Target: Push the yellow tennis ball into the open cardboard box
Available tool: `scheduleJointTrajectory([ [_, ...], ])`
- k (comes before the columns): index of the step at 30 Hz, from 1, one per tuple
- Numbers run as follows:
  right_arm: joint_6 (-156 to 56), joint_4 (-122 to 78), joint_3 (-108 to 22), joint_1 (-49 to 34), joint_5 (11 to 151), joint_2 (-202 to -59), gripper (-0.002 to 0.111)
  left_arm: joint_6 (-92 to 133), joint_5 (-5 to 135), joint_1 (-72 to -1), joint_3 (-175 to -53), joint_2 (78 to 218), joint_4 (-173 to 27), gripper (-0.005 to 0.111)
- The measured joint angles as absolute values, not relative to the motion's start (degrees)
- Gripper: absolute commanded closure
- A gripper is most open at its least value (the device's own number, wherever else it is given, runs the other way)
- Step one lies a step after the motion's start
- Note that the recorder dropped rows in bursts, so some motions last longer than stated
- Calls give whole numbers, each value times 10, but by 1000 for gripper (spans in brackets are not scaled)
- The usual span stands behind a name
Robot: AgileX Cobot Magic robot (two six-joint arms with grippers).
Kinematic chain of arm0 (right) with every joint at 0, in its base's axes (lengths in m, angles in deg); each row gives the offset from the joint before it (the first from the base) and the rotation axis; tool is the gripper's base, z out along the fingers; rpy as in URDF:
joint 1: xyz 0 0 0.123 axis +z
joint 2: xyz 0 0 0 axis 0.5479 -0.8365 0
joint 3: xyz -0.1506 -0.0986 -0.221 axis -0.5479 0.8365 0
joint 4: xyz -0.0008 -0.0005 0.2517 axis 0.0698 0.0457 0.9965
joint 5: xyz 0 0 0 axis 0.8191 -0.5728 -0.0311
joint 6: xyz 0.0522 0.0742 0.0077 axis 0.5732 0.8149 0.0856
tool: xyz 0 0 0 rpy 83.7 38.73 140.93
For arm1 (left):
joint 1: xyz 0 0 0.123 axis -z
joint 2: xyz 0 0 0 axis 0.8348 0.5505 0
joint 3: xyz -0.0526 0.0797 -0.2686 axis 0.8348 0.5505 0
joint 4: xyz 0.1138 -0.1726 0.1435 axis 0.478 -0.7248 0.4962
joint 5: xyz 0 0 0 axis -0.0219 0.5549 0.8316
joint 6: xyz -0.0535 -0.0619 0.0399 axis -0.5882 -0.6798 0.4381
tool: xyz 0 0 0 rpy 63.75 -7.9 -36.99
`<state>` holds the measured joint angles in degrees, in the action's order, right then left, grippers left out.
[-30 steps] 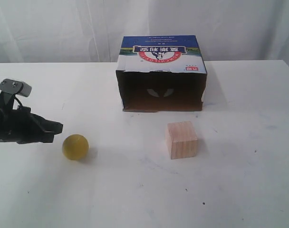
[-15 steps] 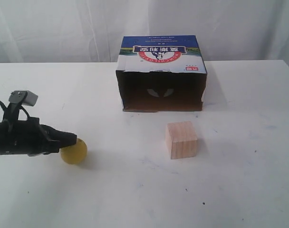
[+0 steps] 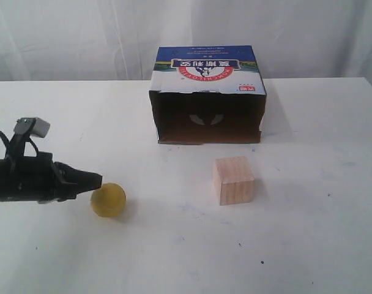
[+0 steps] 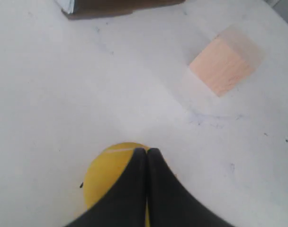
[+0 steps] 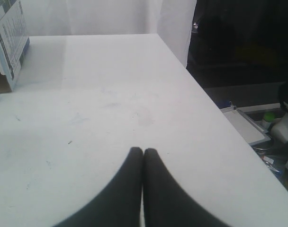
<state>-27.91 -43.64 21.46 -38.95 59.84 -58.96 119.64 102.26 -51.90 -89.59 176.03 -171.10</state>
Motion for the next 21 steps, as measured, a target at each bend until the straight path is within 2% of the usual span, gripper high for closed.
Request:
scheduleJointTrajectory([
  [9, -279, -436, 215, -390, 598, -590, 108, 1213, 1043, -519, -900, 1790, -1719, 107],
  [21, -279, -436, 215, -390, 598, -590, 108, 1225, 1076, -463, -1048, 1891, -1719, 107],
])
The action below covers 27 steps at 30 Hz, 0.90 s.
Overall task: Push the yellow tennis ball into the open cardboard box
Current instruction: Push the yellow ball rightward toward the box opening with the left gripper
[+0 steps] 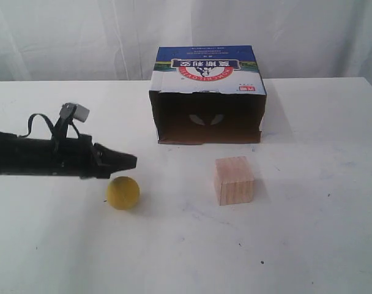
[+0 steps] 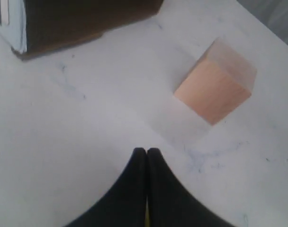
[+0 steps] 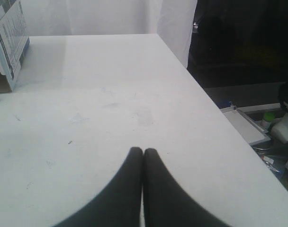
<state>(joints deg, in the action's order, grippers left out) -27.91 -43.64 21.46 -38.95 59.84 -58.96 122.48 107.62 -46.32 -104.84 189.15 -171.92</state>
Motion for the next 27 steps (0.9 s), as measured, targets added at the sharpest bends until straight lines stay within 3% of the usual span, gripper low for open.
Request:
scheduleJointTrajectory([
  [8, -279, -436, 215, -390, 598, -590, 108, 1153, 1125, -467, -1177, 1880, -1704, 107],
  [14, -279, -436, 215, -390, 598, -590, 108, 1102, 1062, -472, -1126, 1870, -1585, 107],
  [19, -279, -436, 215, -390, 598, -590, 108, 1210, 1003, -473, -1090, 1893, -1689, 107],
  [27, -279, -436, 215, -390, 598, -590, 108, 1255, 1053, -473, -1129, 1948, -1720, 107],
])
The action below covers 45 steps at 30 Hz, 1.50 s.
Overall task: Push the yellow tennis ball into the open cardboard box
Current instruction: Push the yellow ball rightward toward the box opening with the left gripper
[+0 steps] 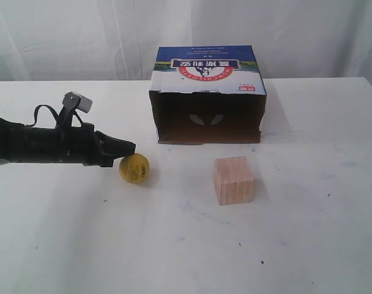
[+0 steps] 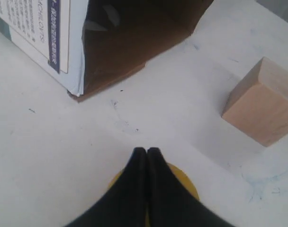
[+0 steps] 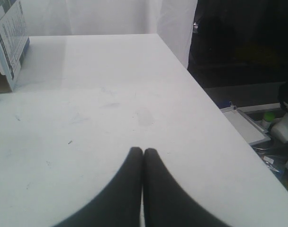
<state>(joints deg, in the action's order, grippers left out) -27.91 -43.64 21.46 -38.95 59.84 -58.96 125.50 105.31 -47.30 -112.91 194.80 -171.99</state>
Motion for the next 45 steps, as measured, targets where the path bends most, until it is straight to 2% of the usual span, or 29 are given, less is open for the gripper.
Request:
scheduleJointTrajectory([
  [5, -279, -436, 215, -390, 598, -590, 108, 1255, 1101, -466, -1157, 1977, -1720, 107],
  [16, -279, -436, 215, -390, 598, -590, 108, 1255, 1095, -414, -1258, 2005, -1720, 107],
  [22, -279, -436, 215, -390, 598, -590, 108, 1196, 1130, -419, -1316, 2000, -1719, 107],
  [28, -279, -436, 215, -390, 598, -590, 108, 1052, 1134, -434, -1313, 1986, -1562, 107],
  [31, -279, -436, 215, -390, 598, -590, 108, 1051, 1113, -433, -1287, 1987, -1519, 107],
  [40, -279, -436, 215, -390, 598, -590, 108, 1191, 1080, -433, -1283, 2039, -1695, 107],
  [45, -279, -436, 215, -390, 598, -590, 108, 1182, 1113, -433, -1293, 2052, -1697, 107],
])
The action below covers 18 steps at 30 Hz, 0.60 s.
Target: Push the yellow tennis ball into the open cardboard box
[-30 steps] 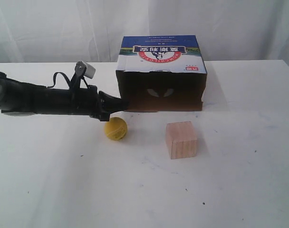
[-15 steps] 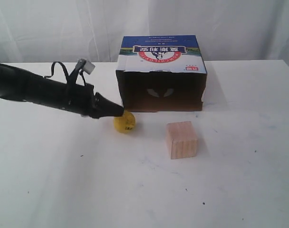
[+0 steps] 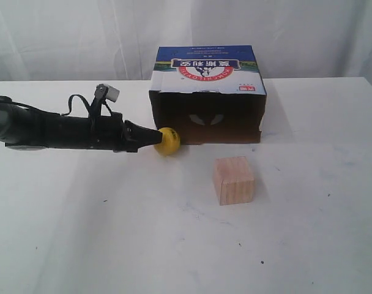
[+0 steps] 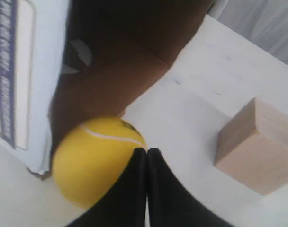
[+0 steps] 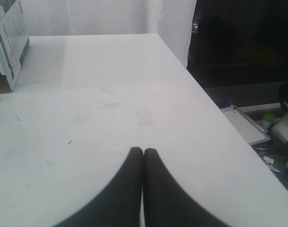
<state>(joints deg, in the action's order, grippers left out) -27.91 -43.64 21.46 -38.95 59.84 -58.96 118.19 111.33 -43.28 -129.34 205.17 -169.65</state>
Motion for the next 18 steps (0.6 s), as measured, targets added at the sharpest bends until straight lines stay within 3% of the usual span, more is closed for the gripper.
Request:
scheduleJointTrajectory([
  [14, -278, -436, 215, -390, 598, -590, 108, 1111, 1178, -431, -1293, 2055, -1551, 107],
  [18, -278, -436, 215, -390, 598, -590, 108, 1110, 1158, -391, -1293, 2069, -1546, 107],
])
